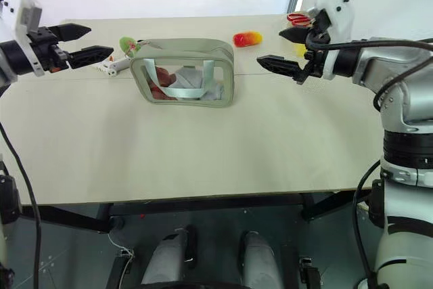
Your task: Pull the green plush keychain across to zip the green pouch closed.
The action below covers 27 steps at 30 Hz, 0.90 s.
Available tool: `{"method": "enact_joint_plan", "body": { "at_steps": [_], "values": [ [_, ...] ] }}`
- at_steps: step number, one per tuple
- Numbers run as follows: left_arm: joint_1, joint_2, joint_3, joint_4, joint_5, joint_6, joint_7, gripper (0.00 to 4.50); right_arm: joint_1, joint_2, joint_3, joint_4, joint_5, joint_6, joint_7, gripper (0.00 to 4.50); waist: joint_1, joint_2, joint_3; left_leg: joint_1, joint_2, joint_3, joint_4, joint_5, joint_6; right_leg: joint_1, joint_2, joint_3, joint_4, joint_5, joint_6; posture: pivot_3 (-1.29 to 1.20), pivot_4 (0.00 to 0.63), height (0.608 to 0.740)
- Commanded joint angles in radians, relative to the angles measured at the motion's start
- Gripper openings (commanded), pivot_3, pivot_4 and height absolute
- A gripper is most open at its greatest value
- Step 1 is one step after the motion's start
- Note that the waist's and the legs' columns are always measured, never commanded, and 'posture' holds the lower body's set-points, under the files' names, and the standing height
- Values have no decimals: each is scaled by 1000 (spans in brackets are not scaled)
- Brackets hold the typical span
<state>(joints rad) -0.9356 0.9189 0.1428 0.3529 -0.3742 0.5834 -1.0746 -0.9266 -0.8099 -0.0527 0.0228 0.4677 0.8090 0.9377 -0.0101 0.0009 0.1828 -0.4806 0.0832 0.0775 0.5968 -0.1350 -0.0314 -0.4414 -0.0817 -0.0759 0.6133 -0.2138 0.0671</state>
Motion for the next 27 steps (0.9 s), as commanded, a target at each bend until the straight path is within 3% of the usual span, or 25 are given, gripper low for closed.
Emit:
{"method": "enact_joint_plan", "body": {
  "at_steps": [1,27],
  "values": [
    [-15,25,5,-8,7,-19,-16,4496,-34,6,-8,17,-14,-51,6,4477,0,0,0,0,0,1,0,1,1,0,0,1,1,0,1,0,150,740],
    [46,70,35,-98,-34,41,-19,4496,-17,6,22,-56,-3,-19,58,4477,-1,0,0,1,0,2,3,1,2,-2,1,4,9,-1,3,0,150,740]
  ]
}}
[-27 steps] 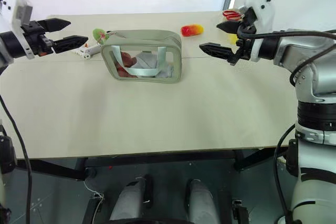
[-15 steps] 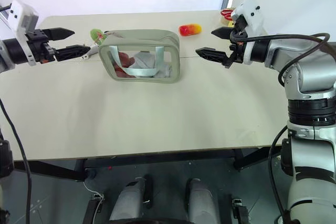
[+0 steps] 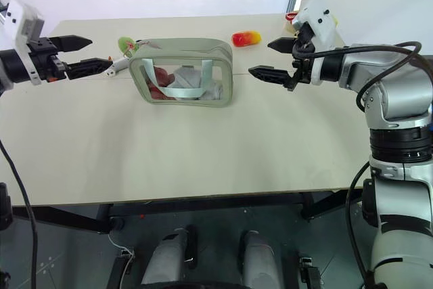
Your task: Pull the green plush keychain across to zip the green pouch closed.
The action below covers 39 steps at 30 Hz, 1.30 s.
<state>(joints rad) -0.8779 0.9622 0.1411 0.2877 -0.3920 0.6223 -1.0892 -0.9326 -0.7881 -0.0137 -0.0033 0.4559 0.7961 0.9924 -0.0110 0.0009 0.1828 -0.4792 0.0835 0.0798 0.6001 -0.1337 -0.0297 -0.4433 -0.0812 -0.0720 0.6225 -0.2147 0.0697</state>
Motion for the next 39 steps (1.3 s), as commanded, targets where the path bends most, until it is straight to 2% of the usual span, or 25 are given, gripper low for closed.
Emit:
{"method": "enact_joint_plan", "body": {
  "at_steps": [1,5,9,13,18,25,28,29,30,32,35,39],
  "values": [
    [-14,26,38,-31,-17,1,-2,4496,-14,-15,-17,-26,5,-8,2,4477,1,0,0,0,0,0,0,0,0,0,0,0,0,0,0,0,150,740],
    [-7,28,37,-42,-26,6,-4,4496,-50,19,10,8,-22,-41,-10,4477,0,0,0,0,0,0,3,0,0,0,0,0,3,0,0,0,150,740],
    [-2,6,62,-76,-86,79,1,4496,-162,134,86,160,-120,-173,-55,4477,-10,0,0,0,1,1,7,-1,-2,-1,0,3,7,0,0,0,150,740],
    [26,-53,54,-106,-86,60,47,4496,-318,299,177,433,-226,-352,-54,4477,-10,0,0,1,1,1,8,0,0,-1,1,3,9,0,-1,0,150,740],
    [32,-50,90,-124,-102,87,76,4496,-459,448,245,799,-345,-602,-32,4477,-3,0,0,0,1,1,10,0,0,-1,2,4,9,1,4,0,150,740],
    [111,-30,142,-222,-135,136,113,4496,-526,558,279,1098,-474,-792,-57,4477,-4,0,0,0,1,3,11,0,0,0,1,4,9,1,5,0,150,740],
    [142,-13,173,-258,-154,161,130,4500,-533,566,271,1144,-504,-836,-50,3676,-7,0,0,0,1,2,11,0,0,0,1,4,10,1,5,0,150,740],
    [152,-8,181,-267,-157,167,135,4500,-537,567,265,1154,-508,-844,-44,3205,-8,0,0,0,1,2,11,0,0,0,1,4,10,1,5,0,150,740],
    [162,-1,187,-272,-160,169,138,4500,-543,568,260,1161,-513,-852,-46,2499,-9,0,0,0,1,2,10,0,0,0,1,4,10,1,5,0,150,740],
    [174,7,192,-276,-164,169,143,4500,-551,569,256,1174,-526,-868,-50,1664,-9,0,0,1,1,2,10,0,0,0,1,4,10,1,5,0,150,740],
    [172,7,189,-278,-166,167,151,4500,-561,564,260,1188,-556,-913,-77,74,-8,0,0,1,1,2,10,-1,-2,0,1,4,10,1,5,0,150,740],
    [156,12,178,-262,-165,158,152,4500,-579,537,229,1168,-553,-988,-61,26,-7,0,0,1,1,2,10,-2,-2,0,1,4,10,1,5,0,150,740]
  ]
}}
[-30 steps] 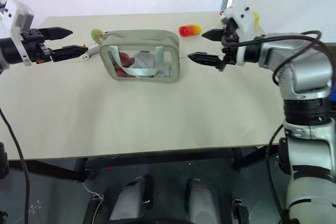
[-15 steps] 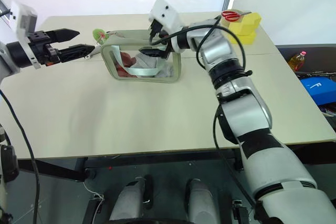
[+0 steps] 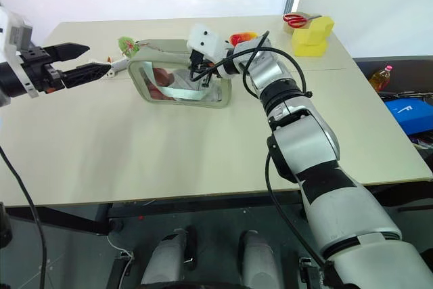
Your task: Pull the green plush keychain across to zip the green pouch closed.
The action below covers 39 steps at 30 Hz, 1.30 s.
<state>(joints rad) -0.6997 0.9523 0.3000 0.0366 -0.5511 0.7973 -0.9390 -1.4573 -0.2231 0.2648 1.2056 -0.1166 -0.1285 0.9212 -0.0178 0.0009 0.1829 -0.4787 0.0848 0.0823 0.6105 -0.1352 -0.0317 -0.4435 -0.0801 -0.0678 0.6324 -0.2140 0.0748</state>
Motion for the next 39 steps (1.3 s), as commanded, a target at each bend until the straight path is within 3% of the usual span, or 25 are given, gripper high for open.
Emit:
{"method": "enact_joint_plan", "body": {
  "at_steps": [1,6,12,16,19,28,39],
  "values": [
    [-25,26,16,-3,-2,-23,0,4500,-53,-42,-55,-58,25,-90,39,26,1,0,0,0,0,0,0,0,0,0,0,0,0,0,0,0,150,740],
    [-35,40,8,25,4,-39,-11,4500,7,-88,-65,-198,61,-96,194,26,0,0,0,0,0,0,0,0,0,0,0,0,0,0,0,0,150,740],
    [-44,24,-10,30,3,-54,-4,4500,218,-110,-2,-605,60,170,284,26,1,0,0,0,0,0,1,1,1,0,0,0,1,0,1,0,150,740],
    [-48,24,-14,39,2,-63,-6,4500,257,-112,4,-755,60,359,266,26,-3,0,0,1,0,0,1,1,1,0,0,1,2,0,0,0,150,740],
    [-48,20,-19,40,2,-69,-4,4500,262,-107,7,-818,62,506,248,26,1,0,0,1,0,0,1,0,0,-1,0,0,3,-1,-1,0,150,740],
    [-43,9,-22,43,3,-82,0,4500,252,-127,14,-901,52,711,174,26,6,0,0,0,0,0,1,0,0,0,0,0,2,-2,-3,0,150,740],
    [-44,0,-29,42,3,-92,2,4500,279,-96,25,-941,91,824,107,26,4,0,0,0,0,0,1,0,0,0,0,0,2,-2,-3,0,150,740]
  ]
}}
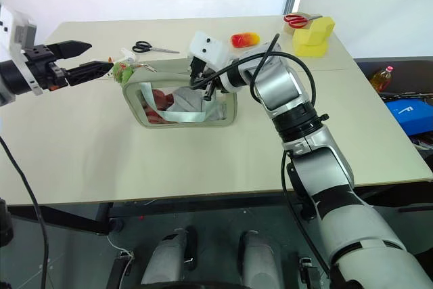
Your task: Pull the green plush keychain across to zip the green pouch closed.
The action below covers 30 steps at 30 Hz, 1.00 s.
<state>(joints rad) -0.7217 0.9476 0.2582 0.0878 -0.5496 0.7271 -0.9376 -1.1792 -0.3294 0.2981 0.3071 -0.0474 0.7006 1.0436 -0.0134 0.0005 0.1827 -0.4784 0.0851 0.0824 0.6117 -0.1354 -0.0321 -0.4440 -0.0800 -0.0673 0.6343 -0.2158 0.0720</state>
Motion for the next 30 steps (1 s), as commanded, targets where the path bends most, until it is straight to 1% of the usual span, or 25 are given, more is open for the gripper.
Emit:
{"method": "enact_joint_plan", "body": {
  "at_steps": [1,2,3,4,5,6,7,9,11,13,16,20,23,24,26,30],
  "values": [
    [-23,5,11,-8,2,-23,1,4500,5,11,-9,-44,27,-6,-16,796,0,0,0,0,0,0,0,0,0,0,0,0,0,0,0,0,150,740],
    [-23,5,11,-7,3,-24,0,4500,8,14,-17,-54,40,3,-17,1088,-1,0,0,0,0,0,0,0,0,0,0,0,0,0,0,0,150,740],
    [-21,7,12,-5,4,-24,-1,4500,12,7,-23,-70,47,-8,-16,1604,-1,0,0,0,0,0,0,0,0,0,0,0,0,0,0,0,150,740],
    [-19,11,14,-2,5,-25,-2,4500,13,-4,-37,-84,56,-33,-17,2010,-1,0,0,0,0,0,0,0,0,0,0,0,0,0,0,0,150,740],
    [-14,15,20,4,6,-28,-3,4500,12,-22,-48,-98,62,-48,-15,2625,-1,0,0,0,0,0,0,0,0,0,0,0,0,0,0,0,150,740],
    [-11,17,26,12,9,-33,0,4500,10,-40,-59,-108,70,-67,-7,3140,-1,0,0,0,0,0,0,0,0,0,0,0,0,0,0,0,150,740],
    [-9,19,33,35,18,-43,9,4500,15,-76,-70,-116,75,-132,18,3572,-1,0,0,0,0,0,0,0,0,0,0,0,0,0,0,0,150,740],
    [-8,18,46,108,54,-86,46,4500,41,-157,-72,-108,53,-316,39,3572,4,0,0,0,0,0,0,0,0,0,0,0,0,0,0,0,150,740],
    [-11,7,70,166,59,-105,74,4500,70,-209,-102,-100,81,-351,58,3572,6,0,0,0,0,0,0,0,0,1,0,0,-2,0,0,0,150,740],
    [1,8,69,173,58,-117,62,4500,100,-247,-121,-105,103,-405,85,3572,2,-1,-1,0,0,0,0,0,0,1,0,0,-4,0,0,0,150,740],
    [2,9,60,180,62,-127,47,4500,131,-257,-142,-108,134,-447,109,3572,-2,-1,-1,0,0,1,-1,0,0,1,-1,0,-4,0,0,0,150,740],
    [-28,-6,39,204,70,-135,46,4500,194,-252,-120,-89,132,-515,127,3572,-2,-1,-1,0,0,1,-1,0,0,0,0,0,-3,0,0,0,150,740],
    [-44,-19,23,207,74,-136,44,4500,197,-219,-121,-82,146,-487,116,3572,-1,-1,-1,0,0,1,-1,0,0,0,0,0,-3,0,0,0,150,740],
    [-47,-23,15,209,80,-142,41,4500,197,-211,-118,-78,144,-490,116,3339,0,-1,-1,0,0,1,0,0,0,0,0,0,-3,0,0,0,150,740],
    [-54,-35,1,214,83,-146,34,4500,199,-199,-115,-69,148,-483,123,2705,1,-1,-1,0,0,1,0,0,0,1,0,0,-2,0,0,0,150,740],
    [-83,-71,-21,276,109,-179,36,4500,199,-188,-112,-61,151,-484,123,661,3,-1,-1,0,0,1,1,0,0,1,0,0,-3,0,0,0,150,740]
  ]
}}
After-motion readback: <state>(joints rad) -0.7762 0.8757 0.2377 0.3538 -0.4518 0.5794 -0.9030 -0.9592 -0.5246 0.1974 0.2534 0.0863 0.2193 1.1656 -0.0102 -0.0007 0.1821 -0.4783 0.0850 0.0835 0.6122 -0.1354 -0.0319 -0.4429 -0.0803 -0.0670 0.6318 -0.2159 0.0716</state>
